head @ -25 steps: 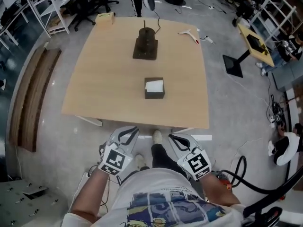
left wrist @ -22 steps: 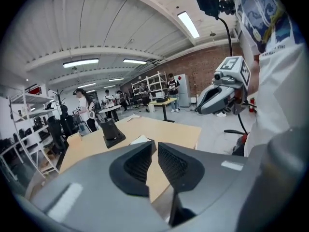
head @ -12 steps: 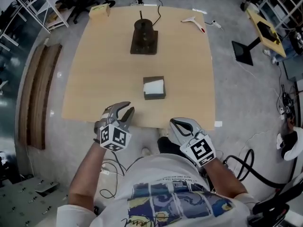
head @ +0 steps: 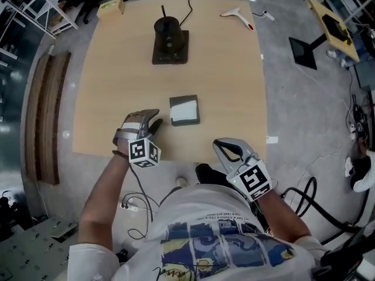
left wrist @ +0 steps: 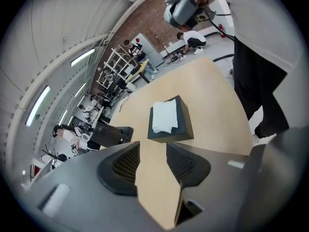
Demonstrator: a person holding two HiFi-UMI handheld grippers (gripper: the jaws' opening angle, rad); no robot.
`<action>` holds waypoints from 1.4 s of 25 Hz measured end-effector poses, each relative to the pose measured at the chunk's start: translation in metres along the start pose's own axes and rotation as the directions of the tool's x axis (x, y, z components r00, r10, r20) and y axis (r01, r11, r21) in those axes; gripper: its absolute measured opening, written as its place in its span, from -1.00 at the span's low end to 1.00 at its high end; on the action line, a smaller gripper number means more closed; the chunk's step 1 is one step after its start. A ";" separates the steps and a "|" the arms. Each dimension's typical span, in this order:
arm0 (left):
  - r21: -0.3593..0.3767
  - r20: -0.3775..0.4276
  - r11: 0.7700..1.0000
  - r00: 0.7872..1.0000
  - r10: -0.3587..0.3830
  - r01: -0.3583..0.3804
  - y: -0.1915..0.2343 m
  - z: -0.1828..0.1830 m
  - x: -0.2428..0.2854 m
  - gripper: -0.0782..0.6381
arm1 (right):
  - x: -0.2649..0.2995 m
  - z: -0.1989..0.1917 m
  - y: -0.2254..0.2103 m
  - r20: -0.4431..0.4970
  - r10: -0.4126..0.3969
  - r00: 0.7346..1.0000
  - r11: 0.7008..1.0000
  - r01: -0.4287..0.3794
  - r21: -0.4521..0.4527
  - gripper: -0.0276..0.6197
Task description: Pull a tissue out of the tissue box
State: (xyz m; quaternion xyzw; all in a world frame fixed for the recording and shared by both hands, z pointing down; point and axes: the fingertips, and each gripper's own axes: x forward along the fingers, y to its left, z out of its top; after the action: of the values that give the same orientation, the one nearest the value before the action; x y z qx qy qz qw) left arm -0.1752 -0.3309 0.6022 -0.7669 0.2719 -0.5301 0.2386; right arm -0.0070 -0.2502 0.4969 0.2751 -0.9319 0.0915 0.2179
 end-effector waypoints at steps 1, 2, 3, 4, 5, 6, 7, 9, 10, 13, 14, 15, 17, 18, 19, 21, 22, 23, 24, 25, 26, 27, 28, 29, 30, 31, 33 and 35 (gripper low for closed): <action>0.025 -0.008 1.000 1.000 -0.002 0.003 0.000 -0.002 0.006 -0.33 | 0.000 -0.001 -0.004 -0.004 -0.001 1.000 1.000 0.001 0.003 -0.91; 0.048 -0.016 0.999 1.000 -0.006 0.007 0.001 -0.003 0.012 -0.33 | 0.000 -0.003 -0.008 -0.008 -0.003 1.000 1.000 0.003 0.005 -0.91; 0.070 -0.022 0.997 1.000 -0.012 0.014 0.000 -0.004 0.018 -0.32 | 0.000 -0.004 -0.012 -0.012 -0.005 1.000 1.000 0.005 0.008 -0.91; 0.090 -0.027 0.996 0.999 -0.021 0.024 -0.001 -0.005 0.024 -0.31 | -0.001 -0.005 -0.017 -0.016 -0.007 1.000 1.000 0.008 0.010 -0.91; 0.107 -0.029 0.994 0.999 -0.033 0.036 -0.003 -0.004 0.030 -0.30 | -0.001 -0.006 -0.022 -0.021 -0.011 1.000 1.000 0.011 0.014 -0.91; 0.122 -0.029 0.991 0.999 -0.045 0.048 -0.005 -0.002 0.035 -0.29 | -0.002 -0.006 -0.026 -0.024 -0.015 1.000 1.000 0.015 0.019 -0.91; 0.136 -0.026 0.989 0.998 -0.056 0.059 -0.007 0.000 0.039 -0.28 | -0.002 -0.006 -0.031 -0.027 -0.018 0.999 1.000 0.019 0.025 -0.91; 0.158 -0.017 0.985 0.998 -0.067 0.068 -0.008 0.006 0.045 -0.27 | -0.004 -0.007 -0.039 -0.028 -0.024 0.999 0.999 0.026 0.039 -0.91; 0.167 -0.011 0.984 0.998 -0.069 0.070 -0.008 0.009 0.048 -0.26 | -0.004 -0.007 -0.042 -0.028 -0.027 0.999 0.999 0.028 0.041 -0.91; 0.184 0.012 0.980 0.997 -0.077 0.073 -0.006 0.020 0.052 -0.25 | -0.006 -0.011 -0.049 -0.032 -0.027 0.999 0.999 0.029 0.045 -0.91; 0.185 0.023 0.980 0.996 -0.082 0.076 -0.005 0.025 0.053 -0.24 | -0.006 -0.012 -0.052 -0.033 -0.027 0.999 0.999 0.028 0.045 -0.91; 0.184 0.037 0.980 0.995 -0.088 0.079 -0.005 0.029 0.053 -0.24 | -0.007 -0.013 -0.054 -0.034 -0.027 0.999 0.999 0.028 0.046 -0.91; 0.182 0.067 0.979 0.993 -0.102 0.088 -0.004 0.038 0.052 -0.22 | -0.007 -0.013 -0.058 -0.034 -0.029 0.999 0.998 0.031 0.050 -0.91; 0.183 0.080 0.979 0.991 -0.110 0.094 -0.004 0.042 0.052 -0.22 | -0.007 -0.013 -0.060 -0.034 -0.030 0.999 0.998 0.032 0.052 -0.91; 0.185 0.091 0.977 0.989 -0.120 0.102 -0.005 0.046 0.053 -0.22 | -0.006 -0.013 -0.062 -0.033 -0.032 0.999 0.998 0.033 0.054 -0.91; 0.179 0.107 0.977 0.984 -0.140 0.120 -0.008 0.052 0.055 -0.22 | -0.006 -0.014 -0.066 -0.031 -0.035 0.999 0.998 0.036 0.055 -0.91; 0.170 0.114 0.977 0.982 -0.148 0.128 -0.009 0.055 0.056 -0.23 | -0.006 -0.014 -0.067 -0.031 -0.036 0.999 0.998 0.037 0.056 -0.91; 0.161 0.121 0.978 0.981 -0.153 0.133 -0.009 0.057 0.056 -0.23 | -0.005 -0.014 -0.068 -0.033 -0.036 0.999 0.998 0.038 0.059 -0.91; 0.153 0.131 0.979 0.979 -0.157 0.137 -0.009 0.060 0.057 -0.23 | -0.005 -0.014 -0.069 -0.037 -0.036 0.999 0.997 0.038 0.064 -0.91; 0.148 0.140 0.979 0.977 -0.160 0.139 -0.009 0.062 0.058 -0.26 | -0.005 -0.013 -0.070 -0.039 -0.037 0.999 0.997 0.040 0.066 -0.91; 0.144 0.149 0.980 0.976 -0.162 0.140 -0.010 0.064 0.058 -0.28 | -0.004 -0.013 -0.072 -0.039 -0.040 0.998 0.997 0.042 0.065 -0.91; 0.140 0.157 0.980 0.974 -0.163 0.141 -0.010 0.066 0.058 -0.30 | -0.004 -0.014 -0.073 -0.037 -0.043 0.998 0.997 0.045 0.063 -0.91; 0.135 0.165 0.981 0.973 -0.163 0.142 -0.011 0.068 0.058 -0.36 | -0.004 -0.014 -0.074 -0.036 -0.045 0.998 0.997 0.048 0.064 -0.91; 0.128 0.171 0.981 0.971 -0.164 0.144 -0.011 0.070 0.057 -0.41 | -0.004 -0.014 -0.075 -0.037 -0.047 0.998 0.997 0.050 0.066 -0.91; 0.118 0.177 0.982 0.970 -0.166 0.146 -0.012 0.072 0.057 -0.48 | -0.005 -0.014 -0.075 -0.038 -0.048 0.998 0.997 0.051 0.066 -0.91; 0.104 0.182 0.983 0.969 -0.167 0.150 -0.012 0.074 0.057 -0.54 | -0.006 -0.014 -0.076 -0.038 -0.049 0.998 0.997 0.052 0.064 -0.91; 0.065 0.192 0.985 0.967 -0.169 0.160 -0.011 0.077 0.057 -0.68 | -0.007 -0.015 -0.077 -0.034 -0.053 0.998 0.996 0.056 0.064 -0.91; 0.016 0.197 0.984 0.964 -0.176 0.177 -0.011 0.077 0.056 -0.76 | -0.007 -0.015 -0.076 -0.034 -0.054 0.998 0.996 0.056 0.063 -0.91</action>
State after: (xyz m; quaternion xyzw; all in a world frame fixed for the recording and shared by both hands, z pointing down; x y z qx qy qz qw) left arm -0.0843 -0.3549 0.6227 -0.8370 0.1780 -0.4702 0.2158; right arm 0.0456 -0.3060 0.5115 0.3060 -0.9169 0.1199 0.2266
